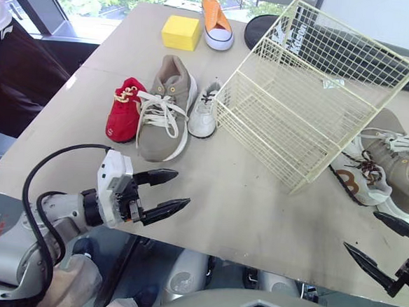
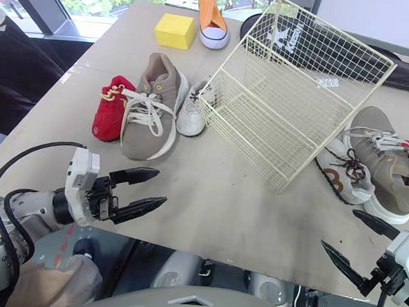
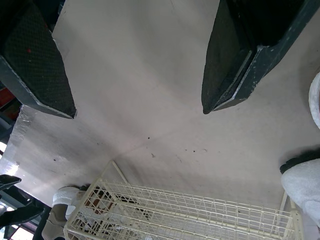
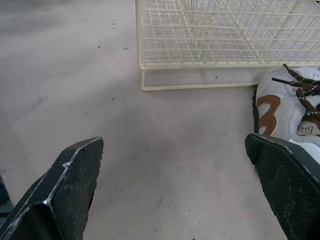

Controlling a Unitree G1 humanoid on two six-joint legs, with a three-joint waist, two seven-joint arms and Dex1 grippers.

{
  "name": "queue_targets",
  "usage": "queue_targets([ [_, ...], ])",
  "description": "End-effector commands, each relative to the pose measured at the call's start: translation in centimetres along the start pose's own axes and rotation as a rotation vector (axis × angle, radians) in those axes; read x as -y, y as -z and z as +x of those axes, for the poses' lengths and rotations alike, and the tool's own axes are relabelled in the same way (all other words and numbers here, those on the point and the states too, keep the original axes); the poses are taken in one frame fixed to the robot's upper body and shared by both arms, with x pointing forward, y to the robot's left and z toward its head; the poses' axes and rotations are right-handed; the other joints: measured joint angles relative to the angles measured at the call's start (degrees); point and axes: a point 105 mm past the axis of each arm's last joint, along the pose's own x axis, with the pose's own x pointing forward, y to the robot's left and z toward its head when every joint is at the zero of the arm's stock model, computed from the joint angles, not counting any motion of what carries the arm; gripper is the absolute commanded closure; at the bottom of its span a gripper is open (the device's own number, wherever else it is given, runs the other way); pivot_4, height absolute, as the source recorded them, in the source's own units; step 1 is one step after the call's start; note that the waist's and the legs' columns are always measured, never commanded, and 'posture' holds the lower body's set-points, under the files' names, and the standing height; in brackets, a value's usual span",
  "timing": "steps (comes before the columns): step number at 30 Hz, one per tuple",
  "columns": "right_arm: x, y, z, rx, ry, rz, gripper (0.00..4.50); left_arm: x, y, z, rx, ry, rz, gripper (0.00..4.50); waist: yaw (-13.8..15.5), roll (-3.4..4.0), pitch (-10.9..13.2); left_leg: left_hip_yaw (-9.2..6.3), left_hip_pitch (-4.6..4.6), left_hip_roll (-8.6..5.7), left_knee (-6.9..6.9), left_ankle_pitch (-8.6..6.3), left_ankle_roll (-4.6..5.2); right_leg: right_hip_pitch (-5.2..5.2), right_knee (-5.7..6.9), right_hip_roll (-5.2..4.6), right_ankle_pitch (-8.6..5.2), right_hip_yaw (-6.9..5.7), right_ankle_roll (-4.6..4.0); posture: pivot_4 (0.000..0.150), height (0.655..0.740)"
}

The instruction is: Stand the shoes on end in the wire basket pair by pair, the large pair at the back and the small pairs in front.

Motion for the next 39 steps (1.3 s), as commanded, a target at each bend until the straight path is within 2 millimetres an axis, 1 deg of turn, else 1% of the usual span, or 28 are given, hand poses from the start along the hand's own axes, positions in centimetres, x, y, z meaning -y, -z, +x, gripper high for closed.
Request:
queue_targets([
  [1, -0.1, -1.5, 0.9, 0.055, -0.003, -0.038, 0.00, 0.1, -1.4, 0.4, 0.032, 0.014, 0.037, 0.18, 0.00, 0.00, 0.00, 0.00, 0.00, 0.00, 0.00, 0.00, 0.00, 0.00, 0.00, 0.00, 0.00, 0.00, 0.00, 0.150, 0.7400],
  [3, -0.6, -3.0, 2.2, 0.107, -0.007, -0.022, 0.00, -0.1, -2.0, 0.9, 0.049, 0.016, 0.048, 0.18, 0.00, 0.00, 0.01, -0.01, 0.00, 0.01, 0.00, 0.00, -0.01, 0.00, 0.01, 0.00, 0.00, -0.01, 0.00, 0.150, 0.7400],
  [6, -1.2, -5.3, 2.8, 0.168, -0.023, -0.038, 0.00, -0.1, -2.6, 1.3, 0.064, 0.032, 0.090, 0.18, -0.01, 0.12, -0.04, 0.02, 0.04, 0.04, 0.01, 0.00, -0.02, 0.00, 0.02, -0.04, 0.02, -0.08, -0.02, 0.150, 0.7400],
  [7, -1.6, -6.3, 3.1, 0.181, -0.049, -0.061, 0.00, 0.1, -2.9, 1.3, 0.071, 0.053, 0.089, 0.18, -0.05, 0.09, -0.03, 0.03, 0.04, 0.04, 0.01, 0.01, -0.01, 0.00, 0.02, -0.04, 0.02, -0.08, -0.02, 0.150, 0.7400],
  [9, -2.5, -8.0, 3.5, 0.188, -0.094, -0.111, 0.00, 0.3, -3.3, 1.4, 0.078, 0.085, 0.103, 0.18, -0.10, 0.09, -0.03, 0.04, -0.01, 0.04, 0.01, 0.05, 0.07, -0.01, 0.01, -0.04, 0.02, -0.10, -0.02, 0.150, 0.7400],
  [11, -2.9, -9.9, 4.2, 0.193, -0.130, -0.170, 0.00, 0.6, -3.5, 1.4, 0.067, 0.115, 0.144, 0.18, -0.10, 0.07, -0.03, 0.04, -0.03, 0.04, 0.00, 0.05, 0.06, -0.01, -0.01, -0.04, 0.02, -0.13, -0.02, 0.150, 0.7400],
  [12, -3.2, -10.9, 4.9, 0.200, -0.174, -0.179, 0.00, 0.7, -3.6, 1.5, 0.061, 0.127, 0.170, 0.18, -0.17, 0.07, -0.02, 0.04, -0.03, 0.04, 0.01, 0.05, 0.06, 0.00, -0.01, -0.04, 0.02, -0.13, -0.02, 0.150, 0.7400],
  [15, -3.6, -12.7, 6.7, 0.170, -0.251, -0.185, 0.00, 1.0, -4.0, 1.8, 0.067, 0.154, 0.205, 0.18, -0.32, -0.01, 0.02, 0.09, 0.03, 0.05, 0.02, 0.03, 0.02, 0.00, -0.01, -0.30, 0.06, -0.40, -0.08, 0.150, 0.7400],
  [19, -2.0, -14.3, 10.2, 0.098, -0.213, -0.196, 0.00, 1.4, -4.2, 2.0, 0.051, 0.186, 0.237, 0.18, -0.58, -0.09, 0.30, 0.11, -0.03, 0.06, 0.02, 0.06, 0.06, -0.05, -0.06, -0.55, 0.08, -0.78, -0.11, 0.150, 0.7400],
  [21, -1.6, -14.7, 11.4, 0.053, -0.210, -0.205, 0.00, 1.5, -4.1, 1.9, 0.036, 0.195, 0.258, 0.18, -0.73, -0.15, 0.41, 0.10, -0.08, 0.06, 0.02, 0.11, -0.01, -0.05, -0.16, -0.80, 0.11, -1.23, -0.16, 0.150, 0.7400],
  [22, -1.4, -14.8, 11.8, 0.023, -0.209, -0.197, 0.00, 1.5, -4.1, 1.8, 0.031, 0.198, 0.261, 0.18, -0.81, -0.15, 0.44, 0.07, -0.19, 0.06, -0.01, 0.13, -0.03, -0.06, -0.26, -0.81, 0.11, -1.31, -0.16, 0.150, 0.7400],
  [24, -0.8, -15.4, 13.3, -0.013, -0.189, -0.197, 0.00, 1.6, -4.2, 1.8, 0.029, 0.194, 0.259, 0.18, -1.04, -0.20, 0.48, 0.06, -0.26, 0.06, -0.11, 0.21, -0.15, -0.04, -0.49, -0.80, 0.12, -1.37, -0.16, 0.150, 0.7400],
  [26, -1.0, -15.7, 14.5, -0.053, -0.206, -0.171, 0.00, 1.6, -4.2, 1.8, 0.030, 0.188, 0.257, 0.18, -1.30, -0.24, 0.53, 0.06, -0.34, 0.06, -0.18, 0.20, -0.11, 0.00, -0.73, -0.79, 0.13, -1.40, -0.14, 0.150, 0.7400],
  [30, -2.0, -15.0, 15.4, -0.155, -0.278, -0.186, 0.00, 1.5, -4.1, 1.8, 0.035, 0.167, 0.255, 0.18, -1.27, -0.26, 0.54, 0.03, -0.39, -0.02, -0.21, 0.12, 0.01, 0.00, -0.78, -0.83, 0.24, -1.42, 0.05, 0.150, 0.7400],
  [32, -2.5, -14.4, 16.0, -0.194, -0.309, -0.190, 0.52, 1.5, -3.9, 1.9, 0.041, 0.151, 0.253, 0.00, -1.40, -0.25, 0.55, 0.02, -0.39, -0.05, -0.21, 0.10, 0.04, 0.00, -0.78, -0.87, 0.25, -1.42, 0.06, 0.150, 0.7400],
  [33, -2.5, -14.1, 16.2, -0.208, -0.309, -0.194, 0.76, 1.6, -3.9, 1.9, 0.042, 0.148, 0.252, 0.00, -1.44, -0.25, 0.54, 0.03, -0.39, -0.06, -0.21, 0.10, 0.04, 0.00, -0.78, -0.88, 0.25, -1.41, 0.06, 0.150, 0.7400],
  [34, -2.3, -13.8, 16.7, -0.224, -0.293, -0.199, 1.18, 1.6, -3.9, 2.0, 0.046, 0.145, 0.251, 0.00, -1.47, -0.25, 0.55, 0.03, -0.37, -0.06, -0.22, 0.10, 0.04, 0.01, -0.77, -0.89, 0.25, -1.41, 0.07, 0.150, 0.7400],
  [37, -1.5, -13.3, 17.4, -0.259, -0.254, -0.235, 2.76, 1.8, -3.9, 2.2, 0.057, 0.139, 0.247, 0.00, -1.43, -0.23, 0.56, 0.02, -0.33, -0.06, -0.21, 0.10, 0.04, 0.02, -0.72, -0.89, 0.27, -1.41, 0.08, 0.150, 0.7400],
  [39, -1.3, -13.1, 17.4, -0.272, -0.247, -0.269, 3.85, 1.9, -3.8, 2.3, 0.059, 0.137, 0.244, 0.00, -1.45, -0.21, 0.57, 0.02, -0.32, -0.06, -0.21, 0.10, 0.04, 0.01, -0.71, -0.89, 0.27, -1.41, 0.06, 0.150, 0.7400],
])
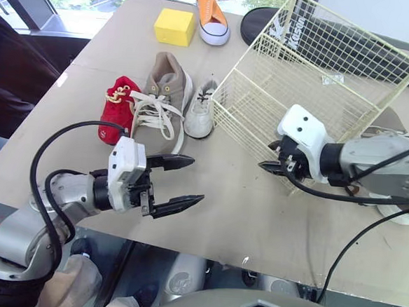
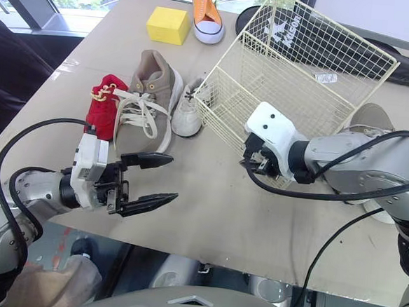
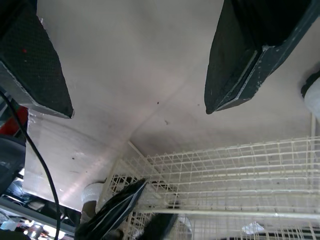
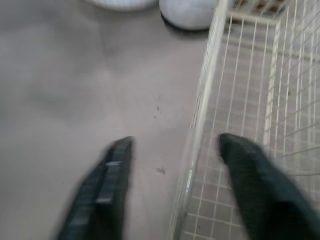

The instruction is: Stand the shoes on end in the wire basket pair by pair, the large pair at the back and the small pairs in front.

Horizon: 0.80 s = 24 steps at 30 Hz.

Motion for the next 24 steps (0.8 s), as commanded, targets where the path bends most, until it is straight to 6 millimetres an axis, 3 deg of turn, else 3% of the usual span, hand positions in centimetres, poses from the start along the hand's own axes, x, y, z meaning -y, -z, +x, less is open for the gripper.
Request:
queue_targets([
  [1, 0.8, -0.4, -0.5, -0.003, 0.046, -0.067, 4.32, 0.7, -0.7, 0.3, 0.021, 0.012, 0.038, 0.00, -0.06, -0.01, 0.00, 0.01, 0.02, 0.00, 0.00, 0.00, 0.00, 0.00, 0.00, 0.00, 0.01, 0.01, 0.00, 0.150, 0.7400],
  [8, 0.2, -0.3, -1.3, 0.002, -0.004, -0.133, 4.42, 0.6, -0.7, 0.4, 0.029, 0.007, 0.028, 0.00, -0.33, 0.01, 0.01, 0.02, 0.07, 0.01, -0.08, 0.01, -0.03, -0.02, 0.01, 0.02, 0.17, 0.03, 0.19, 0.150, 0.7400],
  [17, 2.0, 0.0, -2.2, -0.004, 0.029, -0.207, 4.42, 0.6, -0.7, 0.7, 0.039, 0.006, 0.025, 0.00, -0.15, 0.02, 0.01, 0.03, 0.06, 0.01, -0.08, 0.01, -0.03, -0.01, -0.01, 0.00, 0.18, 0.04, 0.19, 0.150, 0.7400],
  [24, 1.2, 0.6, -2.0, 0.038, -0.071, -0.325, 4.42, 0.9, -0.6, 0.7, 0.040, -0.003, 0.019, 0.00, -0.36, 0.02, 0.01, 0.03, 0.06, 0.01, -0.08, 0.01, -0.03, -0.01, -0.01, 0.01, 0.18, 0.04, 0.20, 0.150, 0.7400],
])
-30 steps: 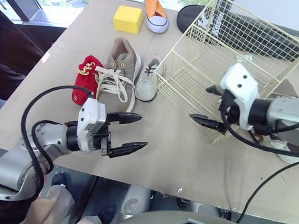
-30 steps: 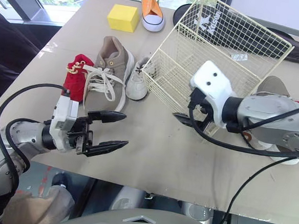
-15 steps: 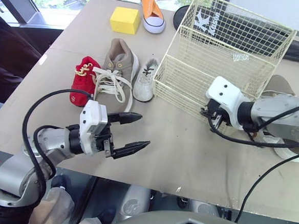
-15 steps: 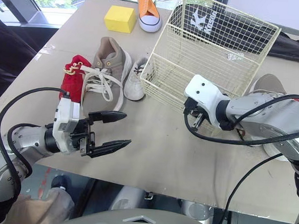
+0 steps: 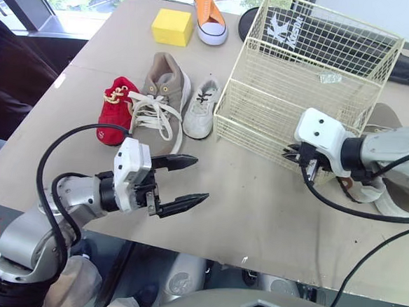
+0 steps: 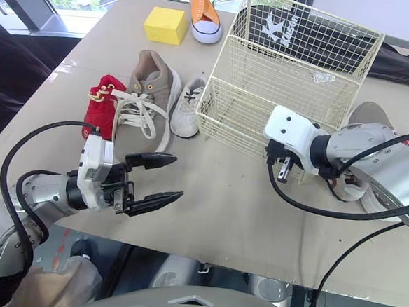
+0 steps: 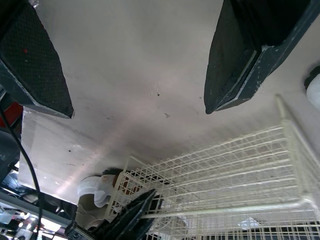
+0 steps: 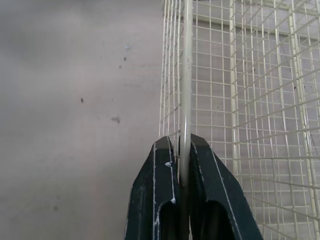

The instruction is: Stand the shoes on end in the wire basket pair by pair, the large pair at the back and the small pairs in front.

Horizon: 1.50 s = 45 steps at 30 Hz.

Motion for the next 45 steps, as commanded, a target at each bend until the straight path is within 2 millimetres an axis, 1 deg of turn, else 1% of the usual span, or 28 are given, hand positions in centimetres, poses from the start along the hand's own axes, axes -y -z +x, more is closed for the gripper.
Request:
queue_targets([
  [1, -0.4, -1.1, -0.3, 0.070, -0.040, -0.117, 4.42, 0.9, -0.9, 0.1, 0.024, 0.020, 0.043, 0.00, -0.06, 0.00, 0.00, 0.00, 0.01, 0.00, 0.00, 0.00, 0.00, 0.00, 0.00, 0.00, 0.00, 0.00, 0.00, 0.150, 0.7400],
  [3, -0.3, -0.8, -0.3, 0.077, -0.051, -0.146, 4.42, 1.0, -0.8, 0.1, 0.025, 0.012, 0.041, 0.00, -0.03, 0.01, 0.01, 0.00, 0.01, 0.00, 0.00, 0.00, 0.00, 0.00, 0.00, 0.00, 0.00, 0.00, 0.00, 0.150, 0.7400],
  [6, -0.8, -1.1, -0.5, 0.121, -0.102, -0.198, 4.42, 1.0, -0.8, -0.1, 0.025, 0.002, 0.038, 0.00, -0.03, 0.01, 0.01, 0.00, 0.02, 0.00, 0.00, 0.01, -0.01, 0.01, 0.01, 0.01, 0.00, 0.00, 0.01, 0.150, 0.7400],
  [10, -0.6, -0.7, -0.5, 0.111, -0.100, -0.221, 4.42, 1.1, -0.8, -0.1, 0.025, -0.005, 0.036, 0.00, 0.07, 0.01, 0.01, 0.00, 0.03, 0.00, 0.00, 0.01, -0.01, 0.01, 0.01, 0.01, 0.01, 0.00, 0.01, 0.150, 0.7400],
  [20, 0.6, 0.1, -0.3, 0.095, -0.096, -0.289, 4.42, 1.0, -0.7, -0.4, 0.019, -0.012, 0.031, 0.00, 0.07, 0.01, 0.00, 0.00, 0.09, 0.00, 0.03, 0.02, -0.04, 0.02, 0.02, 0.01, 0.01, 0.00, 0.01, 0.150, 0.7400],
  [27, 0.6, 0.2, -0.1, 0.123, -0.082, -0.288, 4.42, 1.0, -0.5, -0.7, 0.011, -0.018, 0.030, 0.00, 0.05, 0.00, 0.00, 0.00, 0.09, 0.00, 0.03, 0.02, -0.04, 0.02, 0.02, 0.00, 0.02, 0.01, 0.02, 0.150, 0.7400],
  [32, -0.2, 0.0, 0.0, 0.157, -0.097, -0.244, 4.42, 1.0, -0.3, -0.5, 0.011, -0.018, 0.025, 0.00, 0.19, 0.00, -0.01, -0.01, 0.10, 0.00, 0.03, 0.02, -0.04, 0.02, 0.03, 0.00, 0.02, 0.01, 0.02, 0.150, 0.7400],
  [35, -0.3, -0.4, -0.2, 0.184, -0.093, -0.222, 3.60, 0.9, -0.3, -0.5, 0.012, -0.016, 0.022, 0.00, 0.27, 0.00, 0.00, -0.01, 0.10, 0.00, 0.03, 0.02, -0.04, 0.02, 0.03, 0.00, 0.02, 0.01, 0.02, 0.150, 0.7400],
  [37, 0.0, -0.7, -0.5, 0.206, -0.071, -0.214, 2.54, 0.8, -0.2, -0.4, 0.012, -0.008, 0.021, 0.00, 0.31, 0.01, 0.00, -0.01, 0.09, 0.00, 0.03, 0.02, -0.04, 0.02, 0.03, 0.00, 0.02, 0.01, 0.02, 0.150, 0.7400],
  [39, 0.1, -1.0, -0.8, 0.225, -0.051, -0.214, 1.84, 0.7, -0.1, -0.4, 0.011, -0.004, 0.020, 0.00, 0.32, 0.00, 0.00, -0.01, 0.08, 0.00, 0.03, 0.02, -0.04, 0.02, 0.02, 0.00, 0.02, 0.01, 0.02, 0.150, 0.7400],
  [41, 0.2, -1.6, -1.6, 0.277, 0.003, -0.209, 0.83, 0.5, 0.0, -0.5, 0.007, 0.001, 0.020, 0.00, 0.39, 0.00, 0.00, -0.01, 0.08, 0.00, 0.03, 0.02, -0.04, 0.02, 0.02, -0.01, 0.02, 0.00, 0.02, 0.150, 0.7400],
  [42, 0.1, -2.0, -2.0, 0.306, 0.019, -0.206, 0.18, 0.4, 0.0, -0.6, 0.008, 0.003, 0.020, 0.00, 0.41, 0.00, 0.00, -0.01, 0.08, 0.00, 0.03, 0.01, -0.04, 0.02, 0.02, -0.01, 0.02, 0.01, 0.02, 0.150, 0.7400],
  [43, 0.3, -2.4, -2.6, 0.349, 0.060, -0.196, 0.07, 0.3, -0.1, -0.5, 0.008, 0.005, 0.020, 0.00, 0.49, -0.02, -0.01, -0.02, 0.07, 0.00, 0.03, 0.01, -0.04, 0.02, 0.02, -0.01, 0.02, 0.00, 0.03, 0.150, 0.7400],
  [45, 0.5, -2.9, -3.4, 0.409, 0.124, -0.176, 0.07, 0.2, -0.1, -0.5, 0.009, 0.010, 0.021, 0.00, 0.45, 0.01, 0.00, -0.02, 0.07, 0.00, 0.02, 0.01, -0.04, 0.02, 0.02, -0.01, 0.03, -0.01, 0.03, 0.150, 0.7400],
])
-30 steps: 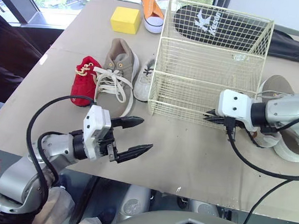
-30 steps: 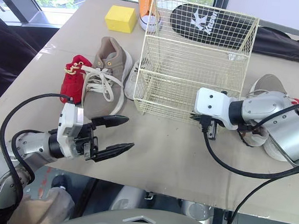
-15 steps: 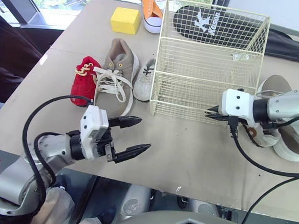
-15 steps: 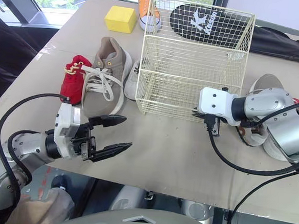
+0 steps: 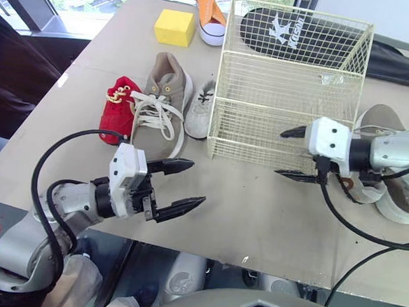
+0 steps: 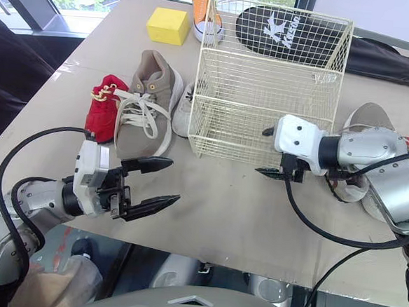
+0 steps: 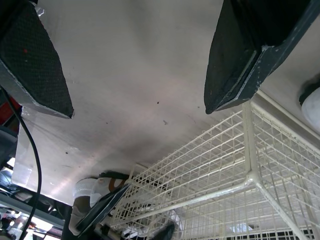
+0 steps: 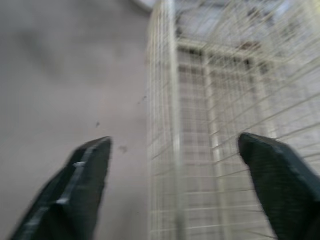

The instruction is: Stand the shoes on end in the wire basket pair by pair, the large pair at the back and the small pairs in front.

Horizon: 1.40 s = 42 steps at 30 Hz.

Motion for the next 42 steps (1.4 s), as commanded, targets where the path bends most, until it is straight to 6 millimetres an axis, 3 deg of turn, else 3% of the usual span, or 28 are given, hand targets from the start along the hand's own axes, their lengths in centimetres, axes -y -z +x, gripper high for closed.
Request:
queue_targets([
  [1, 1.0, -2.6, -1.8, 0.143, 0.150, -0.021, 0.07, 0.0, -0.5, 0.2, 0.012, 0.026, 0.031, 0.00, -0.06, 0.01, 0.01, 0.00, 0.00, 0.00, 0.00, 0.00, 0.00, 0.01, 0.00, 0.00, 0.00, 0.00, 0.00, 0.150, 0.7400],
  [4, 0.7, -3.8, -2.6, 0.265, 0.192, 0.027, 0.07, -0.3, -0.6, 0.3, 0.014, 0.036, 0.033, 0.00, -0.08, 0.01, 0.00, 0.00, 0.01, 0.00, 0.00, 0.00, 0.00, 0.05, 0.02, 0.01, 0.01, 0.00, 0.01, 0.150, 0.7400],
  [14, 0.1, -5.1, -2.9, 0.321, 0.286, 0.129, 0.07, -1.0, -1.1, 1.3, 0.023, 0.097, 0.049, 0.00, 0.26, -0.25, -0.16, 0.46, 0.10, 0.19, 0.04, 0.02, -0.02, -0.21, 0.14, 0.10, 0.00, 0.23, -0.01, 0.150, 0.7400],
  [16, 0.2, -5.1, -3.0, 0.322, 0.308, 0.141, 0.07, -1.1, -1.2, 1.4, 0.023, 0.106, 0.051, 0.00, 0.70, -0.48, -0.28, 2.76, 0.18, 1.00, -0.01, -0.04, -0.04, -1.10, 0.82, -0.05, -0.08, 0.92, -0.30, 0.150, 0.7400],
  [18, 0.4, -5.2, -3.1, 0.334, 0.337, 0.155, 0.07, -1.0, -1.4, 1.5, 0.026, 0.117, 0.052, 0.00, 0.64, -0.64, -0.34, 6.17, 0.53, 2.62, -0.17, -0.08, -0.11, -1.59, 0.91, -0.07, 0.15, 1.09, -0.71, 0.150, 0.7400],
  [19, 0.4, -5.3, -3.3, 0.344, 0.359, 0.166, 0.07, -1.0, -1.5, 1.6, 0.029, 0.126, 0.052, 0.00, 0.53, -0.79, -0.36, 7.88, 0.80, 3.48, -0.28, -0.24, -0.38, -1.70, 0.92, -0.15, 0.25, 1.01, -0.89, 0.150, 0.7400],
  [20, 0.4, -5.3, -3.6, 0.356, 0.383, 0.178, 0.07, -0.9, -1.6, 1.7, 0.030, 0.137, 0.051, 0.00, -0.12, -0.79, -0.36, 8.46, 1.00, 3.74, -0.29, -0.26, -0.41, -1.38, 0.79, -0.41, 0.40, 0.64, -0.82, 0.150, 0.7400],
  [26, -0.4, -4.9, -5.5, 0.403, 0.490, 0.301, 0.07, -0.3, -2.1, 2.2, 0.036, 0.210, 0.028, 0.00, -1.27, -0.85, -0.39, 7.56, 1.01, 3.82, -0.05, -0.20, -0.29, -0.89, 0.84, -0.37, 0.45, -0.38, -0.73, 0.150, 0.7400],
  [28, -0.8, -4.7, -5.9, 0.400, 0.502, 0.318, 0.07, -0.1, -2.3, 2.6, 0.043, 0.237, 0.014, 0.00, -0.96, -0.93, -0.46, 7.99, 1.04, 3.94, -0.05, -0.21, -0.31, -1.17, 0.88, -0.31, 0.44, -0.18, -0.74, 0.150, 0.7400],
  [29, -1.0, -4.6, -6.1, 0.397, 0.510, 0.328, 0.07, 0.0, -2.4, 2.8, 0.043, 0.255, 0.012, 0.00, -0.81, -1.05, -0.58, 8.97, 1.15, 4.37, -0.10, -0.31, -0.48, -1.48, 0.99, -0.19, 0.48, 0.03, -0.85, 0.150, 0.7400],
  [32, -1.5, -4.2, -6.5, 0.376, 0.532, 0.358, 0.07, 0.2, -2.5, 3.3, 0.041, 0.293, 0.008, 0.00, -0.60, -1.46, -0.82, 15.03, 1.85, 7.13, -0.50, -0.48, -0.80, -2.32, 1.16, -1.18, 0.88, -0.92, -1.54, 0.150, 0.7400],
  [33, -1.8, -4.0, -6.7, 0.366, 0.542, 0.363, 0.07, 0.2, -2.6, 3.4, 0.042, 0.308, 0.002, 0.00, -0.74, -1.39, -0.87, 15.77, 2.26, 7.43, -0.56, -0.61, -1.03, -2.36, 1.17, -1.44, 0.99, -1.17, -1.68, 0.150, 0.7400],
  [34, -2.0, -3.9, -7.0, 0.354, 0.552, 0.365, 0.07, 0.3, -2.8, 3.5, 0.046, 0.319, -0.003, 0.00, -1.33, -1.39, -0.88, 14.53, 2.19, 7.01, -0.37, -0.64, -1.07, -2.00, 0.95, -1.73, 1.17, -1.59, -1.37, 0.150, 0.7400],
  [36, -2.2, -3.2, -7.6, 0.316, 0.593, 0.378, 0.07, 0.3, -3.1, 3.7, 0.053, 0.339, -0.020, 0.00, -2.07, -1.37, -0.88, 12.30, 2.13, 6.53, -0.13, -0.79, -1.34, -1.57, 0.86, -1.25, 1.21, -2.01, -1.29, 0.150, 0.7400],
  [42, -2.9, -0.1, -10.1, 0.135, 0.727, 0.417, 0.07, 0.6, -3.5, 3.9, 0.066, 0.387, -0.037, 0.00, -1.40, -1.38, -0.88, 11.33, 1.89, 6.48, -0.06, -0.77, -1.31, -1.22, 0.68, -0.88, 1.13, -2.65, -1.22, 0.150, 0.7400],
])
